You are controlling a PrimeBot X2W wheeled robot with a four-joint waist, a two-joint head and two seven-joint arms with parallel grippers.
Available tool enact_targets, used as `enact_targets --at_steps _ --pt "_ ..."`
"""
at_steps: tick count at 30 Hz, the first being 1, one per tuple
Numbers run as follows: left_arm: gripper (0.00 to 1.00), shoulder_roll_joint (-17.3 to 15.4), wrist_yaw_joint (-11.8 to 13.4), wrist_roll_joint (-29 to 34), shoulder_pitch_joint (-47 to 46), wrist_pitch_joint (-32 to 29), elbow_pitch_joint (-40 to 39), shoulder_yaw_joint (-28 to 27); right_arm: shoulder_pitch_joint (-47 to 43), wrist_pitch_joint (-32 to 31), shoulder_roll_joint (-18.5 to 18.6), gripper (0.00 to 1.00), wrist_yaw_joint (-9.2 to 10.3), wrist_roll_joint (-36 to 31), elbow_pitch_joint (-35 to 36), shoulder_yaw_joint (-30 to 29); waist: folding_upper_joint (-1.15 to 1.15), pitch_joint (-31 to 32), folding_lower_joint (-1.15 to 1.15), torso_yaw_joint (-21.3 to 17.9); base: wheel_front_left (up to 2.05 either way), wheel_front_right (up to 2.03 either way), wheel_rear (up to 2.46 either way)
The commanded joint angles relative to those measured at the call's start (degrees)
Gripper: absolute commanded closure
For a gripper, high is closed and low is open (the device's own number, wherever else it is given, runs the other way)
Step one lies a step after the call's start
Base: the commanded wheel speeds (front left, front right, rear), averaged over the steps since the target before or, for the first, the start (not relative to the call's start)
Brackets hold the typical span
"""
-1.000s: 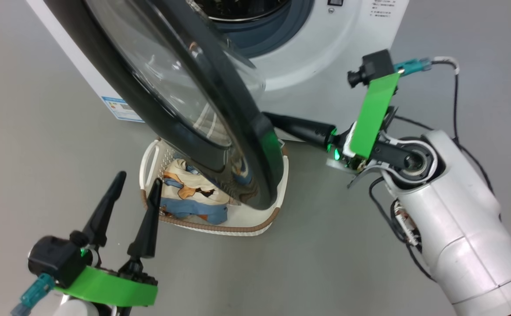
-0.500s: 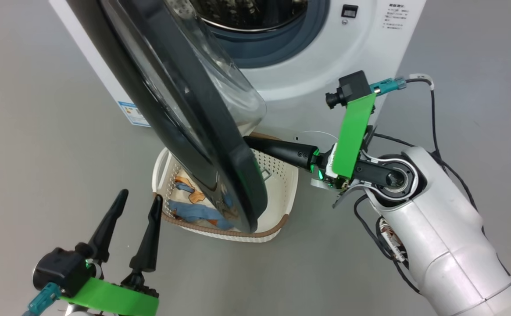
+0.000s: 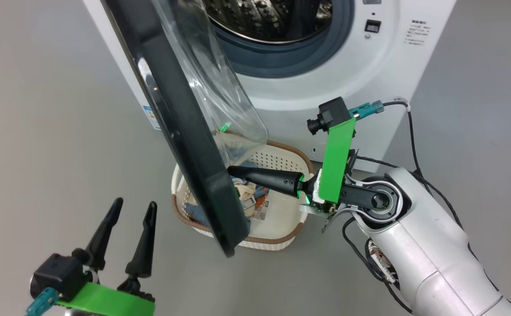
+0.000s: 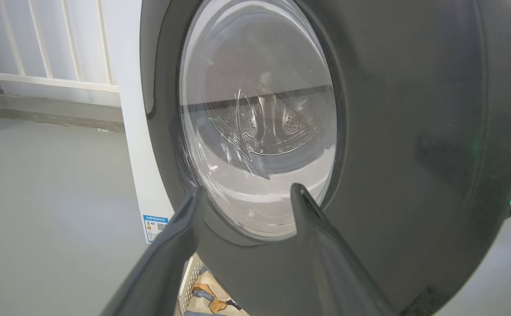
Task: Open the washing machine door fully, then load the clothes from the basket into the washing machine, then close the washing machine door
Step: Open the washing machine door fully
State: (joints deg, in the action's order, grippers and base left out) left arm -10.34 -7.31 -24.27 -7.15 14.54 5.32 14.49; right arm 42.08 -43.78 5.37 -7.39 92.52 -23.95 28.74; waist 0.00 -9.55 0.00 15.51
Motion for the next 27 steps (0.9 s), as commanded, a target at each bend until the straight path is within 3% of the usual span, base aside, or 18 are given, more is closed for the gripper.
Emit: enact_targets --at_steps 1,27 --pt "0.0 -0.9 -0.2 0.6 0.2 0.5 -0.9 -2.6 -0.8 -0.1 -2.3 1.0 -0.1 0.7 2.2 0.9 0.0 0.7 0.0 0.9 0.0 0.0 0.0" --pt "0.0 -1.5 -0.2 0.4 -0.1 0.5 0.9 -3.3 0.7 4.6 -2.5 1.0 -0.1 9.1 2.9 9.7 0.0 1.4 0.0 4.5 0.0 0.0 0.0"
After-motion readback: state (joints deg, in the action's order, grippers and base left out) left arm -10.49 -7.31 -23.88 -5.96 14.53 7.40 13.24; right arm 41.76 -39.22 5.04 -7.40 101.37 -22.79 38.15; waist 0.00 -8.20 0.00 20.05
